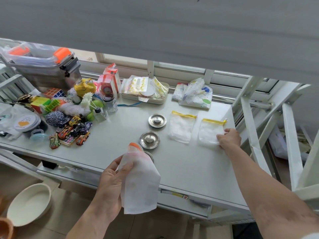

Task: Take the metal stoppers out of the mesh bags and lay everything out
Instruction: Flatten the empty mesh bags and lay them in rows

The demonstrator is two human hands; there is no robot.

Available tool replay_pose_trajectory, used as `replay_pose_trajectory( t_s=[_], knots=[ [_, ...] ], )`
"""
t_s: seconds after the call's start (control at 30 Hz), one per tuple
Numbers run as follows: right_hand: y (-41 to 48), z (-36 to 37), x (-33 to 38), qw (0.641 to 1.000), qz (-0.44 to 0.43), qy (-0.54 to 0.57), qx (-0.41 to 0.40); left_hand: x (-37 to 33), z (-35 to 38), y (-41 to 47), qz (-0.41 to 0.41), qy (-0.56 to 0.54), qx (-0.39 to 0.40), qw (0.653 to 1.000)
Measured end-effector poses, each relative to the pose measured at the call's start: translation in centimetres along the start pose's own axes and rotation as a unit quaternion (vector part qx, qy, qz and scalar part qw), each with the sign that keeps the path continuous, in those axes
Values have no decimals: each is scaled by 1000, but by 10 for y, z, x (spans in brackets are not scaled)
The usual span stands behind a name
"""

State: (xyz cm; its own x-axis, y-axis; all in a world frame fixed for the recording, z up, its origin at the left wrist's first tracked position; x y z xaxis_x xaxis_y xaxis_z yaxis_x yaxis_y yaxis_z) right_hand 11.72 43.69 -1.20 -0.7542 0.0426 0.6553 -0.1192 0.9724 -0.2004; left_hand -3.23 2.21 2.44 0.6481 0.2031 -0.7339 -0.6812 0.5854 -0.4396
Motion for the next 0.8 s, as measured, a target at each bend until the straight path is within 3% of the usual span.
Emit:
replay_pose_trajectory(
  t_s=[0.1, 0.2, 0.27, 0.37, 0.43, 0.67, 0.8],
  knots=[
    [-12, -6, 6, 997, 15, -68, -28, 0, 4, -1, 1, 5, 5, 1000],
    [-53, -9, 15, 999, -8, 3, -51, 2, 8, 1, -6, 2, 2, 1000],
    [-110, 6, 23, 987, -25, 138, 75, 4, 15, 2, -13, 4, 10, 1000],
    [-222, 36, 26, 875, 98, 285, 379, 6, 25, 3, -11, 29, 27, 999],
    [-267, 43, 21, 824, 124, 314, 454, 7, 28, 4, -3, 44, 28, 999],
    [-284, 42, 3, 779, 150, 475, 381, 10, 21, 2, 14, 25, -1, 1000],
    [-244, 26, 2, 881, 64, 402, 242, 5, 3, 4, 14, 4, -31, 999]
  ],
)
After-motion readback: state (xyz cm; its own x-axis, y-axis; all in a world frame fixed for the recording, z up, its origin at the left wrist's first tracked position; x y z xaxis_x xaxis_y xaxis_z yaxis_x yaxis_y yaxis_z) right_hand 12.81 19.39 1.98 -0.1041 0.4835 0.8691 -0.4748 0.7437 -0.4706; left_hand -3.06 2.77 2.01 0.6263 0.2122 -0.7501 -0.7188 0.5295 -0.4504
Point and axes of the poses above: each hand's wrist, its own y-axis towards the middle knuckle, its own z-axis out of the palm, x = y × z, the point moved 5 cm from there along y, towards the middle knuckle, and after that the axes turned 4 degrees about -y, right-handed, at the moved point
